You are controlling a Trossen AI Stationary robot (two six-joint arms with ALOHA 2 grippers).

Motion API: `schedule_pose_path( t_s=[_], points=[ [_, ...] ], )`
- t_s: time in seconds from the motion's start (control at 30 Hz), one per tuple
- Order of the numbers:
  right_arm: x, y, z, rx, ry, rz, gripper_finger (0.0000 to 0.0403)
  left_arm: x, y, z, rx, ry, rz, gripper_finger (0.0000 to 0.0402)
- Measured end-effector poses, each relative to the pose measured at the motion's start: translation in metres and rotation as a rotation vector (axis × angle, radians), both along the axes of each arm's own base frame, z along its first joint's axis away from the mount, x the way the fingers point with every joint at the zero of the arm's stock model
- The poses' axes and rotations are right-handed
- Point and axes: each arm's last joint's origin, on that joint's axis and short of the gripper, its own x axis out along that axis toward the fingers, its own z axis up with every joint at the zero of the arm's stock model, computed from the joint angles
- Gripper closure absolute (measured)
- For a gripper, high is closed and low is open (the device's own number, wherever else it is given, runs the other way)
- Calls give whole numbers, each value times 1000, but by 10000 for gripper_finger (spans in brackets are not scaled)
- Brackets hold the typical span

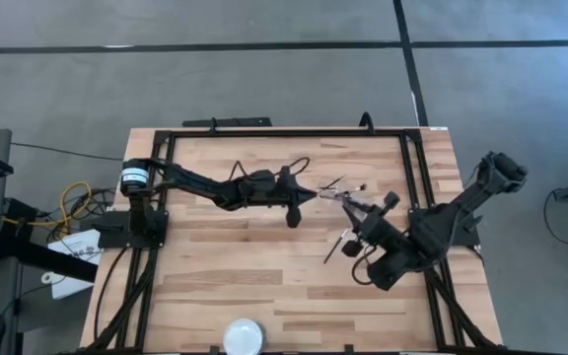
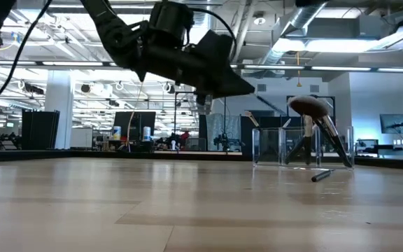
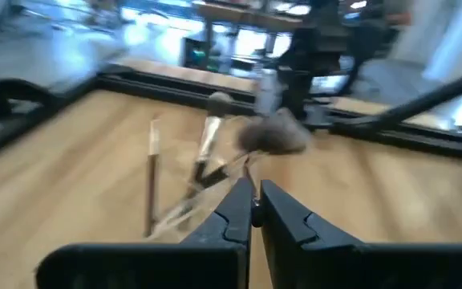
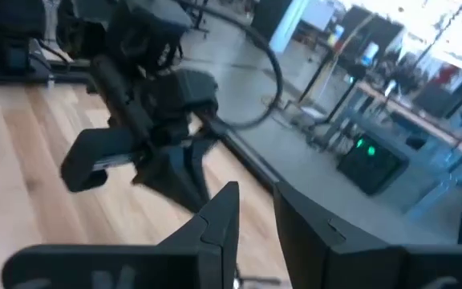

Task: Pick & Place Makeup Brushes
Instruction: Put the black eyeshadow brush into the makeup organizer

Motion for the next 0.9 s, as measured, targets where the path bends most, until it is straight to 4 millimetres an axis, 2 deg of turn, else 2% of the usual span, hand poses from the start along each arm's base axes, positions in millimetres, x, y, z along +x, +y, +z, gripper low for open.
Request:
schedule_pose_path(
  t_s=[0.13, 0.3, 0.53, 0.73, 0.9],
  points=[
    [-3, -2, -10, 10, 26, -32, 331, -2, 4, 5, 73, 5, 85, 389],
    [3, 0, -19, -19, 64, -38, 331, -9, 5, 32, 117, -51, 78, 388],
    [9, -1, -25, -31, 79, -57, 331, -18, 12, 44, 127, 13, 91, 389],
    [13, -10, -24, -17, 86, -91, 331, -4, 12, 59, 122, 97, 73, 389],
    [16, -16, -24, -19, 97, -114, 331, 5, 13, 55, 121, 132, 72, 387]
  ],
)
